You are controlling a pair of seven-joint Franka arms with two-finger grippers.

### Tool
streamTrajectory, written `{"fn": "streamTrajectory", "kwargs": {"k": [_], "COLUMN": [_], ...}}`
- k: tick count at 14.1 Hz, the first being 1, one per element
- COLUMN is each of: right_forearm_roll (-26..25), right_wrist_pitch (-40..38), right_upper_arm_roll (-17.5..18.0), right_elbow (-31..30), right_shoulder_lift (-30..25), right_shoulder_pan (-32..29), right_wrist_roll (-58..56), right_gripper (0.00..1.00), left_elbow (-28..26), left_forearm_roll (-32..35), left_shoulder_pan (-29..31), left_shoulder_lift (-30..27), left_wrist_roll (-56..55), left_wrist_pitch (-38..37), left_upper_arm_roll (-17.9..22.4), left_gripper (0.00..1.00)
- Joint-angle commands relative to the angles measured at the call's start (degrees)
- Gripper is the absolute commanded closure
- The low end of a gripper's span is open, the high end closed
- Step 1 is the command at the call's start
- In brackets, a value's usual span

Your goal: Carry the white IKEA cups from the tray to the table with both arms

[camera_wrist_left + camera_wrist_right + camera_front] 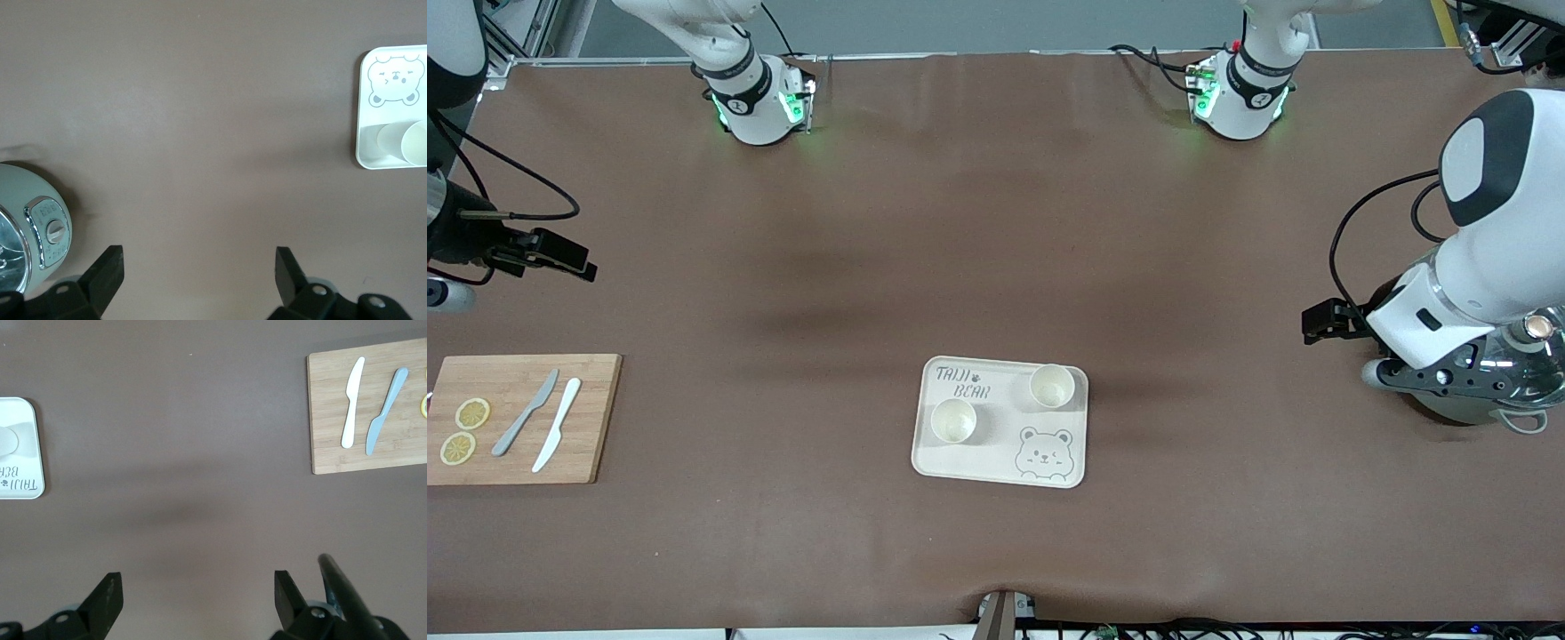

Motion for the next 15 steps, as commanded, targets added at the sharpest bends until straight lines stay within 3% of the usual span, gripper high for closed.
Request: {"fn": "streamTrajectory", "kwargs": {"k": [1, 6, 9, 15], "right_forearm_roll": [0.8, 0.8, 0.9, 0.9], "right_wrist_pitch": [-0.6, -0.7, -0.7, -1.2], "right_upper_arm_roll": [0.7, 0.7, 0.7, 0.7], "right_elbow": [1.2, 1.4, 1.8, 2.2], "right_shoulder_lift": [0.6, 0.6, 0.6, 0.6], "right_shoulder_pan": [-1.2, -0.8, -0.9, -1.2], "right_wrist_roll": [-0.5, -0.5, -0.5, -0.6], "right_gripper": [0.00, 0.00, 0.00, 0.00], "left_elbow": [0.3, 0.2, 0.7, 2.5], "left_forearm_roll": [1.5, -1.4, -2.7, -2.4], "left_shoulder_pan": [-0.4, -1.6, -7.7, -17.6], "left_shoulder_lift": [-0.1, 1.3, 4.8, 13.7], "left_wrist_roll": [-0.6, -2.0, -13.7, -23.1], "left_wrist_pitch": [0.0, 0.7, 4.8, 13.6], "left_upper_arm_roll": [-0.1, -1.0, -1.3, -0.7], "left_gripper": [0.00, 0.00, 0.00, 0.00]}}
